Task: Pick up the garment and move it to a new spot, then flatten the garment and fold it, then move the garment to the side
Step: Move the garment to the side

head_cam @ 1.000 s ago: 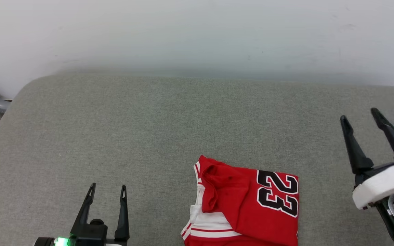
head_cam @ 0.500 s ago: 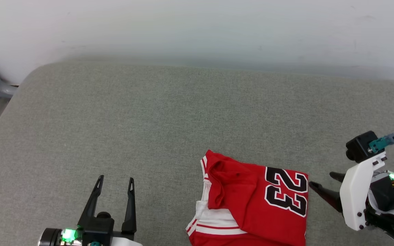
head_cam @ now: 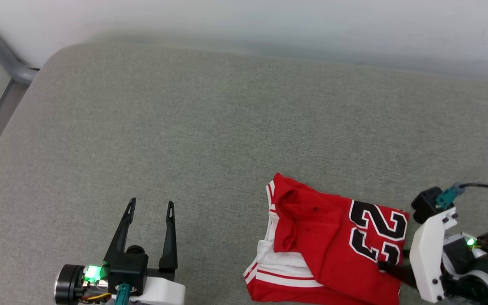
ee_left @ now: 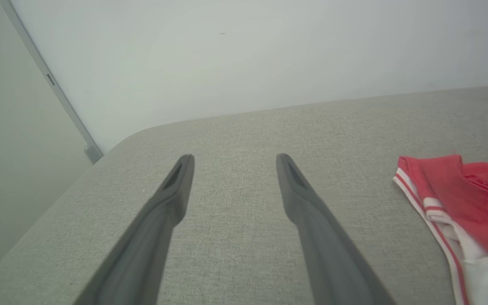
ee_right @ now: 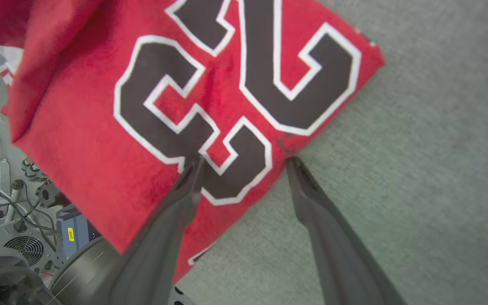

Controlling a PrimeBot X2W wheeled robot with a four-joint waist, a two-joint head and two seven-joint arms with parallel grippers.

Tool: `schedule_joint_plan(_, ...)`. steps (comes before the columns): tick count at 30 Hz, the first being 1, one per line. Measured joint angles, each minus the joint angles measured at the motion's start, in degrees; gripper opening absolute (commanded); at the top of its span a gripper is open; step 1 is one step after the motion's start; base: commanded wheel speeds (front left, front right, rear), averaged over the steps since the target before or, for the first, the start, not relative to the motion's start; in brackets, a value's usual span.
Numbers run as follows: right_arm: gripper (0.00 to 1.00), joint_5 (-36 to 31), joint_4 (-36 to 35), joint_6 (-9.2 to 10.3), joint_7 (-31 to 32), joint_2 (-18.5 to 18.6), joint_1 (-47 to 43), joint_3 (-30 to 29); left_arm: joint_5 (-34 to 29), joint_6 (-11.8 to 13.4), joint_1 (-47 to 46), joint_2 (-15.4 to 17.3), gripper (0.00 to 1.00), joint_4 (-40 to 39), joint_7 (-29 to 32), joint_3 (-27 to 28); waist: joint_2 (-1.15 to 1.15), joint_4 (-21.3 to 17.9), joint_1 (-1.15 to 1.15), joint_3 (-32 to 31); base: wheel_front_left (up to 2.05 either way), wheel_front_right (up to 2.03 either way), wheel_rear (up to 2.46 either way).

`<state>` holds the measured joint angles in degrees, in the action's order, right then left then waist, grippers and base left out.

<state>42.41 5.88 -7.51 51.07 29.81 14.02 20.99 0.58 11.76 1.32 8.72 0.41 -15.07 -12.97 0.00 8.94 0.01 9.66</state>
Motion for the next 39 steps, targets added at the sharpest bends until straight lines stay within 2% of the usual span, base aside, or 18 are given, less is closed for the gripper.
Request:
schedule_joint_plan(7, 1.0, 0.5, 3.1, 0.0, -1.6, 1.7, -0.9, 4.8, -0.1, 0.1, -0.5, -0.2, 1.0, 0.1, 0.0, 0.0, 0.0, 1.4, 0.0, 1.9, 0.0, 0.0, 0.0)
schedule_joint_plan(14, 1.0, 1.4, 4.1, 0.02, -5.3, 2.3, -0.1, 7.6, 0.0, 0.3, -1.1, -0.3, 1.0, 0.1, 0.0, 0.3, 0.0, 1.0, -0.01, 2.3, 0.0, 0.0, 0.0)
schedule_joint_plan(15, 0.36, 1.4, 4.2, 0.02, -6.2, 2.4, 0.1, 8.1, 0.0, 0.3, -1.3, -0.3, 1.0, 0.2, 0.0, 0.2, 0.0, 1.0, 0.0, 2.3, 0.0, 0.0, 0.0)
schedule_joint_plan(16, 0.0, 1.4, 4.4, 0.02, -7.2, 2.5, 0.4, 8.5, 0.0, 0.3, -1.5, -0.3, 1.0, 0.1, 0.0, 0.2, 0.0, 0.9, -0.01, 2.4, 0.0, 0.0, 0.0)
schedule_joint_plan(30, 0.0, 1.0, 3.9, -0.04, -16.9, 4.0, 3.9, 14.1, -0.1, 0.5, -1.1, -0.1, 1.0, 0.1, 0.0, 0.4, 0.0, -0.3, 0.0, 1.3, 0.0, 0.0, 0.0)
schedule_joint_plan(39, 0.0, -2.2, 2.2, -0.03, -20.9, 7.8, 6.4, 15.9, 0.0, 0.9, 0.2, 0.3, 1.0, -0.1, 0.0, 0.9, 0.0, -4.6, 0.0, 0.6, 0.0, 0.0, 0.0)
